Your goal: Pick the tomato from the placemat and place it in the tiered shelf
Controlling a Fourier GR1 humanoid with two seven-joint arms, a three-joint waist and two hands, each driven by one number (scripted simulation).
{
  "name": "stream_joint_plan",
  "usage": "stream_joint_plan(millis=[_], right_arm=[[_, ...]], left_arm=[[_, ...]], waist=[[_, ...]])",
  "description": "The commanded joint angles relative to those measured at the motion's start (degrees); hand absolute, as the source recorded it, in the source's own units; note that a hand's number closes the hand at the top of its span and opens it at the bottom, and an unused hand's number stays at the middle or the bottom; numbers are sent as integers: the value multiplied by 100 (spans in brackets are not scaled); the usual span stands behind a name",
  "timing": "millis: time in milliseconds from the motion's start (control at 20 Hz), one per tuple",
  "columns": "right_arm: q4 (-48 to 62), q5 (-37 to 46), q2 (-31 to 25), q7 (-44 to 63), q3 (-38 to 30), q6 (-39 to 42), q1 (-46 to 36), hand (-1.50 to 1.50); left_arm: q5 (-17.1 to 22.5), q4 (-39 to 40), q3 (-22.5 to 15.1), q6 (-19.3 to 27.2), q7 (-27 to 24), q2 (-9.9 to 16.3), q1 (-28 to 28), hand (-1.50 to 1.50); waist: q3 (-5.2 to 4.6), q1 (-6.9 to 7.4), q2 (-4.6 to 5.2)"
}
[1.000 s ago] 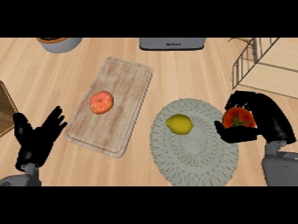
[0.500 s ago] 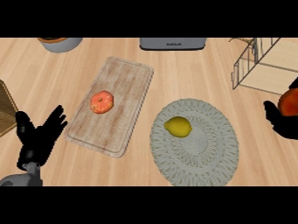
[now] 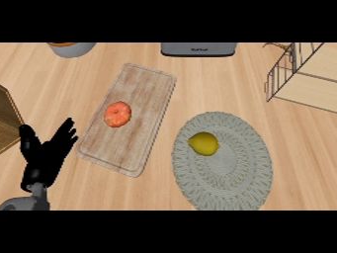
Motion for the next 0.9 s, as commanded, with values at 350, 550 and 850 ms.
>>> stream_joint_plan(millis=[350,550,850], right_arm=[[2569,-67,-1429,-967,-389,-302,-1168,150],[3611,-11,-1635,-1605,-195,-444,-1425,150],[4755,321,-2018,-2660,168,-598,-1462,150]], left_arm=[[-112,383,59,-34,-266,-144,-160,0],[-254,222,-99,96,-228,-314,-78,0],[-50,133,156,-166,-144,-46,-67,0]], waist=[[1,17,20],[2,43,30],[3,91,37]])
